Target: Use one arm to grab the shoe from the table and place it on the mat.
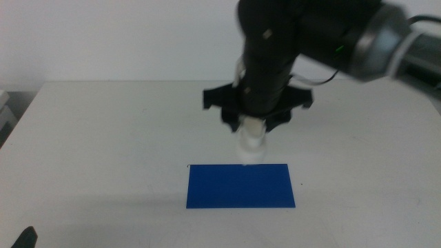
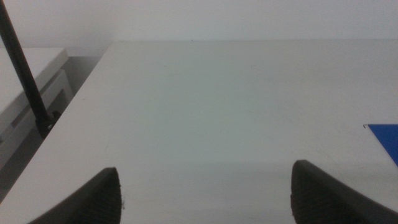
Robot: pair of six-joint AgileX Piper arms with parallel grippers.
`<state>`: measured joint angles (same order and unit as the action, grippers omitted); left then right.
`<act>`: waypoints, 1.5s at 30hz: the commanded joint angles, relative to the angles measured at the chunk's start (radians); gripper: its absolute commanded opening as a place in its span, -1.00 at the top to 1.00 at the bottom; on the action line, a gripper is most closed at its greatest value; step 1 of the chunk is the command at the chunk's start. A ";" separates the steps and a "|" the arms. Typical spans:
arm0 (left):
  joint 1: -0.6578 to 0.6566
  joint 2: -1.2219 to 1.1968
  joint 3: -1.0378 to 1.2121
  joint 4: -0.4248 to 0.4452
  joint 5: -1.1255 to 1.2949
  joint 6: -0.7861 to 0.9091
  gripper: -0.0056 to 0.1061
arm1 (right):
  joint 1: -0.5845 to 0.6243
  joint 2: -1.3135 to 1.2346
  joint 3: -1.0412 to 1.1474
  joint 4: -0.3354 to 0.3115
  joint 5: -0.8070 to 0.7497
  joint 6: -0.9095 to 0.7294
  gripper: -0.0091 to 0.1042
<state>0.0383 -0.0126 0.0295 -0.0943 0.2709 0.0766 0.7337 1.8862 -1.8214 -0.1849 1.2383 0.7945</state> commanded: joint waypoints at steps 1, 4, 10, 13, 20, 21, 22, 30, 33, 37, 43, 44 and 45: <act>-0.004 -0.013 0.007 -0.008 -0.080 -0.005 -0.78 | 0.022 -0.030 -0.029 -0.046 -0.012 0.059 0.91; -0.004 -0.013 0.007 -0.008 -0.080 -0.005 -0.78 | 0.040 -0.005 -0.029 -0.046 -0.024 0.087 0.91; -0.004 -0.013 0.007 -0.008 -0.080 -0.005 -0.78 | 0.042 0.012 -0.029 -0.046 -0.043 0.108 0.91; -0.004 -0.013 0.007 -0.008 -0.080 -0.005 -0.78 | 0.038 0.012 -0.029 -0.062 -0.057 0.064 0.91; -0.004 -0.013 0.007 -0.008 -0.080 -0.005 -0.78 | 0.015 0.012 -0.029 -0.009 -0.087 -0.383 0.91; -0.004 -0.013 0.007 -0.008 -0.080 -0.005 -0.78 | 0.009 0.012 -0.029 0.004 -0.087 -0.463 0.91; -0.004 -0.013 0.007 -0.008 -0.080 -0.005 -0.78 | 0.008 0.012 -0.029 0.015 -0.086 -0.545 0.91; -0.004 -0.013 0.007 -0.008 -0.080 -0.005 -0.78 | -0.012 0.012 -0.029 0.067 -0.082 -1.213 0.91; -0.004 -0.013 0.007 -0.008 -0.080 -0.005 -0.78 | -0.012 0.012 -0.029 0.108 -0.079 -1.343 0.91; -0.004 -0.013 0.007 -0.008 -0.080 -0.005 -0.78 | -0.014 0.012 -0.029 0.152 -0.089 -1.405 0.91; -0.004 -0.013 0.007 -0.008 -0.080 -0.005 -0.78 | -0.025 0.024 -0.029 0.168 -0.090 -1.417 0.91; -0.004 -0.013 0.007 -0.008 -0.080 -0.005 -0.78 | -0.030 0.031 -0.029 0.180 -0.091 -1.423 0.91; -0.004 -0.013 0.007 -0.008 -0.080 -0.005 -0.78 | -0.033 0.037 -0.029 0.185 -0.091 -1.430 0.91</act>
<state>0.0383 -0.0126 0.0295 -0.0943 0.2709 0.0766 0.7117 1.9693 -1.8214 -0.0058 1.1738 -0.6156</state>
